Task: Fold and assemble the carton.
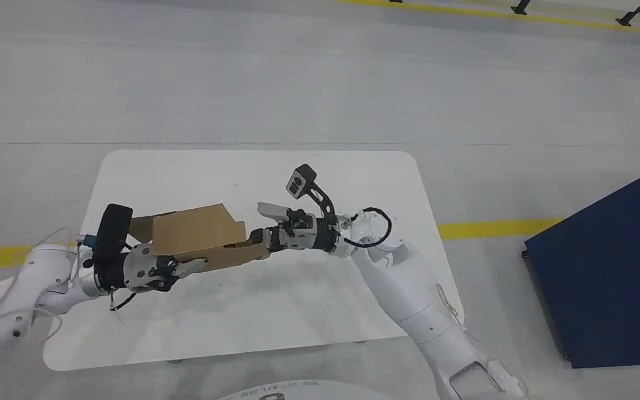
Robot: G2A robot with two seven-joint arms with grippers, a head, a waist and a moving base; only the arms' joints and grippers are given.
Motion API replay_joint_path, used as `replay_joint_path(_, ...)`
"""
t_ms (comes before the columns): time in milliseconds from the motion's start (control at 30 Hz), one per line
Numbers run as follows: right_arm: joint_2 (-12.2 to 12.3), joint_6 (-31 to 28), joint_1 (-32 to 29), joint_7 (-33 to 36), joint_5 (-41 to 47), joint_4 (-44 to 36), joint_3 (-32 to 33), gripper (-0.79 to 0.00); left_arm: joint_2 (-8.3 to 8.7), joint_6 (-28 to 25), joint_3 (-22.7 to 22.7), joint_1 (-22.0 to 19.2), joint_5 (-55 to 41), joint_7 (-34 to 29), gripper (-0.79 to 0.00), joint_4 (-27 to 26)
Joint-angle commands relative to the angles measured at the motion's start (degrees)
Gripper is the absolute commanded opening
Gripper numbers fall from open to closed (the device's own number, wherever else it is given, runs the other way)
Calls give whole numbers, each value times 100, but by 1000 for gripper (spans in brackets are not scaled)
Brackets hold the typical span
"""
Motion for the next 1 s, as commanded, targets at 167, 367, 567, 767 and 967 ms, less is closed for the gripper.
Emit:
replay_joint_path(167, 67, 194, -250, -516, -710, -391, 44, -15, 32, 0, 205, -197, -60, 7, -785, 19)
replay_joint_path(367, 89, 197, -262, -546, -799, -414, 1, -234, 60, 0, 322, -309, -48, 65, -785, 30)
replay_joint_path(567, 109, 223, -239, -538, -821, -382, -37, -329, 82, 0, 402, -377, -41, 147, -785, 62)
replay_joint_path(767, 125, 223, -221, -485, -791, -351, -86, -317, 108, 0, 453, -429, -23, 233, -785, 58)
replay_joint_path(967, 136, 390, -139, -318, -797, -277, -233, -249, 129, 0, 512, -468, 19, 318, -785, 25)
